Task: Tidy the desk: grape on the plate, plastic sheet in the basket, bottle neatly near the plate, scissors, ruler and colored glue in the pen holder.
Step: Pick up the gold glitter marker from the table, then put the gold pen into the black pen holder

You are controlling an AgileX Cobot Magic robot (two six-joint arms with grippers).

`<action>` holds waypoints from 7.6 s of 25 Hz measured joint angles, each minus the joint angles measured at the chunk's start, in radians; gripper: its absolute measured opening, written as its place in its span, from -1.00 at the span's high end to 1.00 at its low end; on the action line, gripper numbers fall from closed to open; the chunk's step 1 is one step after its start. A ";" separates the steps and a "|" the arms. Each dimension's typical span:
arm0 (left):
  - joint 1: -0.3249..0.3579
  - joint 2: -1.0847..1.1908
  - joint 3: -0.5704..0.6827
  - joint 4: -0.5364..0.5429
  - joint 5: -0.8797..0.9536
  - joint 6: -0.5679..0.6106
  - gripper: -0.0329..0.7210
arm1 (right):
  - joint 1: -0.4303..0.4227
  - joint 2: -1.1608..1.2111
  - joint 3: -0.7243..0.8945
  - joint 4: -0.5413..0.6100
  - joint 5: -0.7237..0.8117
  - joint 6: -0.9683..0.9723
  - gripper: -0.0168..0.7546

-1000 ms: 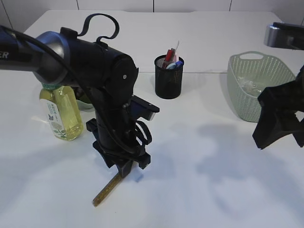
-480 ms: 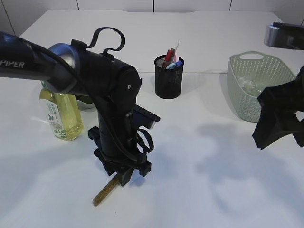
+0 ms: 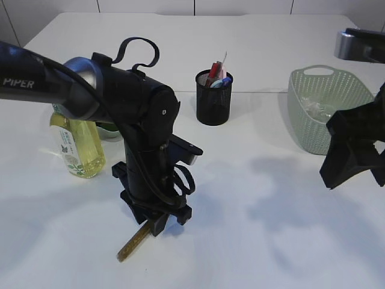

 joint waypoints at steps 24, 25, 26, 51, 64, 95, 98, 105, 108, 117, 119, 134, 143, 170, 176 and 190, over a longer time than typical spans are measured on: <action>0.002 0.002 0.000 0.007 -0.041 -0.046 0.18 | 0.000 0.000 0.000 0.000 -0.002 0.000 -0.53; 0.003 0.002 0.000 0.007 -0.041 -0.047 0.18 | 0.000 0.000 0.000 0.000 -0.002 0.000 -0.53; 0.003 0.002 0.000 0.007 -0.041 -0.048 0.18 | 0.000 0.000 0.000 0.000 -0.002 0.000 -0.53; 0.033 0.027 -0.002 -0.030 -0.068 -0.077 0.18 | 0.000 0.000 0.000 0.000 -0.002 0.000 -0.53; 0.033 0.029 -0.008 -0.032 -0.058 -0.072 0.78 | 0.000 0.000 0.000 0.000 -0.002 0.000 -0.53; 0.033 -0.506 0.396 0.088 -0.948 -0.055 0.81 | 0.000 0.000 0.000 0.000 -0.002 0.000 -0.53; 0.040 -0.506 0.396 0.143 -1.163 -0.055 0.81 | 0.000 0.000 0.000 0.000 -0.002 -0.019 -0.53; 0.100 -0.396 0.356 0.102 -1.600 -0.055 0.81 | 0.000 0.000 0.000 0.000 -0.002 -0.032 -0.53; 0.129 -0.318 0.299 0.078 -1.639 -0.055 0.81 | 0.000 0.000 0.000 0.000 -0.002 -0.036 -0.53; 0.146 -0.124 0.098 0.072 -1.645 -0.055 0.81 | 0.000 0.000 0.000 -0.063 -0.002 -0.073 -0.53; 0.146 -0.096 0.064 0.072 -1.645 -0.055 0.80 | 0.000 0.016 0.000 -0.089 -0.002 -0.051 -0.53; 0.146 0.002 -0.090 0.074 -1.570 -0.055 0.79 | 0.000 0.205 0.000 -0.164 -0.136 0.013 -0.53; 0.146 0.121 -0.265 0.077 -1.453 -0.064 0.79 | 0.000 0.211 0.000 -0.164 -0.180 0.015 -0.53; 0.171 0.245 -0.386 0.083 -1.375 -0.079 0.78 | 0.000 0.211 0.000 -0.169 -0.268 0.005 -0.53; 0.171 0.255 -0.402 0.083 -1.328 -0.080 0.78 | 0.000 0.211 0.000 -0.169 -0.272 0.005 -0.53; 0.171 0.256 -0.402 0.103 -1.292 -0.080 0.71 | 0.000 0.214 0.000 -0.169 -0.280 0.003 -0.53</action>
